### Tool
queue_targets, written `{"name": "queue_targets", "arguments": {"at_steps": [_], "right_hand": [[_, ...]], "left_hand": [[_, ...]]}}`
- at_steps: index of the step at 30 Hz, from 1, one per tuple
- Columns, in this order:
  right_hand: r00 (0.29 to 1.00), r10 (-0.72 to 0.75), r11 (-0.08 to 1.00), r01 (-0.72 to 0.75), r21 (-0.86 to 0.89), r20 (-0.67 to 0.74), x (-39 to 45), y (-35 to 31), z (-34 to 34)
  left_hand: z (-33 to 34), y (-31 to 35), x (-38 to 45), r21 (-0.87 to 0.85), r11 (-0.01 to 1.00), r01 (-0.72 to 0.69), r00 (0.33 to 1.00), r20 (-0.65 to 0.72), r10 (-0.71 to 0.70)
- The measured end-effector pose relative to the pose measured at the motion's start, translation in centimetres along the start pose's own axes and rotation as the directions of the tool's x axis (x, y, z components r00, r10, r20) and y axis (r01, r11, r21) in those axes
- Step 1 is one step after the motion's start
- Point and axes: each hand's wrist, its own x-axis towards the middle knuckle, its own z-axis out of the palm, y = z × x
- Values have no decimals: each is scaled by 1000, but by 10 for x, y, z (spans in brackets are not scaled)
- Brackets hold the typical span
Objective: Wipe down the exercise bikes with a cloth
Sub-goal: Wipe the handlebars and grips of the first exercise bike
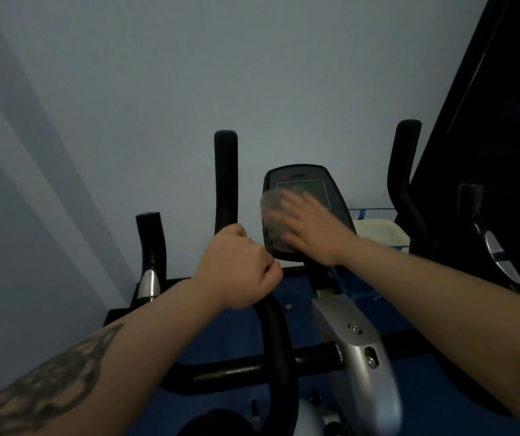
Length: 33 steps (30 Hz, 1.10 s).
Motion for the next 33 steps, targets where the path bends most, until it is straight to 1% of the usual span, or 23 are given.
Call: {"name": "queue_targets", "arguments": {"at_steps": [1,3,4,5,6,8,9,10,11,12,14,16,17,18,21,22,23,24,25,27,29,31,33], "right_hand": [[987,159,987,-159,7,-13,11,7,-4],[877,479,875,-475,96,-25,38,-1,-9],[839,544,834,-537,128,-27,46,-13,-9],[847,530,843,-521,130,-45,46,-26,-5],[892,448,891,-439,115,-66,38,-38,0],[982,177,982,-171,79,-70,5,-44,8],[996,69,994,-64,86,-56,-10,-37,7],[999,29,995,-25,93,-41,-18,-24,5],[996,80,993,-77,90,-35,-18,-10,5],[977,209,975,-204,88,-40,-11,2,4],[860,507,859,-498,120,-59,16,11,-2],[752,654,754,-639,151,-85,41,-5,-3],[748,656,754,-642,138,-103,46,-17,0],[786,607,795,-596,116,-119,43,-28,5],[950,290,957,-285,59,-119,4,-34,11],[975,197,980,-193,52,-102,-5,-23,9],[982,168,985,-164,51,-89,-7,-9,8],[973,214,977,-210,50,-92,-5,3,6],[943,316,949,-311,61,-103,2,12,4],[842,526,850,-516,105,-121,29,18,-1],[775,620,785,-606,132,-127,50,9,-4],[782,611,792,-599,121,-125,48,-3,-4],[871,474,880,-464,100,-132,24,-17,3]], "left_hand": [[0,1,0,-3,1000,7,1000,9,-7],[0,0,-1,-14,1000,9,1000,16,-9],[1,0,-1,-19,1000,2,1000,15,-2],[1,-1,-1,-22,1000,0,1000,7,1],[1,-1,-1,-20,1000,-1,1000,-4,1],[0,0,-1,-13,1000,-2,1000,-22,2],[0,-1,-1,-10,1000,-2,1000,-26,2],[1,-1,-1,-9,1000,1,1000,-22,-2],[1,-1,-1,-11,1000,6,1000,-8,-6],[1,-1,-1,-18,1000,7,1000,7,-7],[2,-1,-3,-26,1000,1,1000,0,-1],[1,-2,-3,-47,999,-2,1000,-11,2],[2,-2,-3,-56,998,2,1000,-26,-3],[2,-2,-4,-56,998,5,999,-42,-7],[3,-3,-5,-55,998,3,999,-47,-6],[3,-3,-4,-54,999,4,999,-49,-7],[3,-4,-3,-53,999,4,999,-48,-7],[2,-3,-2,-53,999,1,999,-47,-3],[3,-3,-2,-53,999,-2,999,-53,-1],[4,-3,-3,-56,998,-11,998,-64,8],[5,-4,-4,-70,998,-11,998,-56,7],[4,-4,-5,-68,998,9,999,-47,-13],[2,-1,-5,-47,999,23,999,-47,-25]]}}
